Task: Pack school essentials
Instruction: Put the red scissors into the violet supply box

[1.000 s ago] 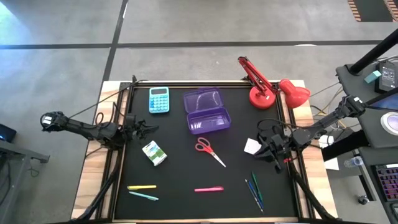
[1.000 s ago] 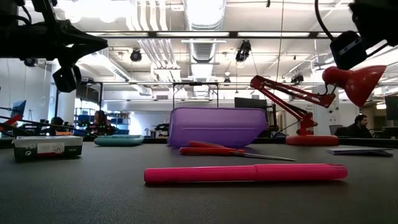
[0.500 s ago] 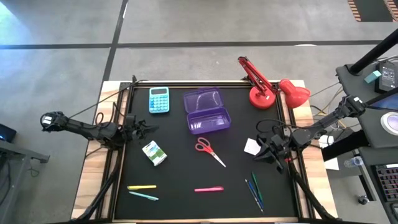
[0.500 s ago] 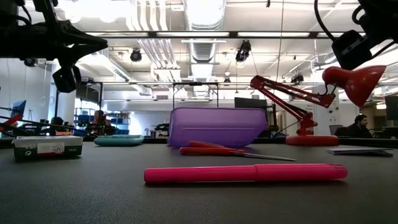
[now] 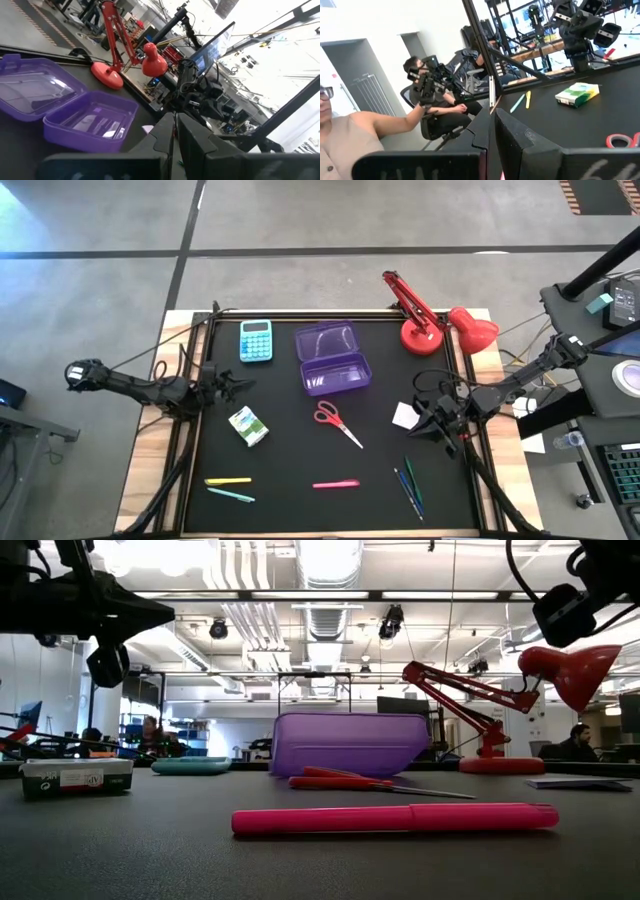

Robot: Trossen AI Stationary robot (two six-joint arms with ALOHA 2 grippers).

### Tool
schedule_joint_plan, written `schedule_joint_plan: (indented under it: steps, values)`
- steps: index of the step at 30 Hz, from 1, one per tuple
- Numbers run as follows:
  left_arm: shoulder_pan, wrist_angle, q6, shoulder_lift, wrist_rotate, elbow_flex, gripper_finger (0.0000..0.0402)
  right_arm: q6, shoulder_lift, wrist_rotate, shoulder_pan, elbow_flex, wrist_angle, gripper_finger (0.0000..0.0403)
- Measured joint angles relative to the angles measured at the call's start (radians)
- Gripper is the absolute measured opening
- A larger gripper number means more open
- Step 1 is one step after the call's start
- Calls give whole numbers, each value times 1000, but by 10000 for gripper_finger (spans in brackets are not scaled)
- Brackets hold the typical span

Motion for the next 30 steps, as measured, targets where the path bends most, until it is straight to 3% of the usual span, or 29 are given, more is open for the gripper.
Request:
schedule_joint_plan:
  steps: [7,13,21,26,30]
  values:
    - [0,4,-2,47,9,0,8,27,5,152,0,0,-49,18]
    - [0,19,-2,80,35,0,8,-5,8,156,0,17,-99,18]
    - [0,89,-1,187,41,0,8,-7,48,310,0,222,-547,33]
    - [0,181,-3,245,46,0,8,41,157,447,0,382,-772,57]
    - [0,248,13,290,73,0,8,47,268,458,0,479,-839,50]
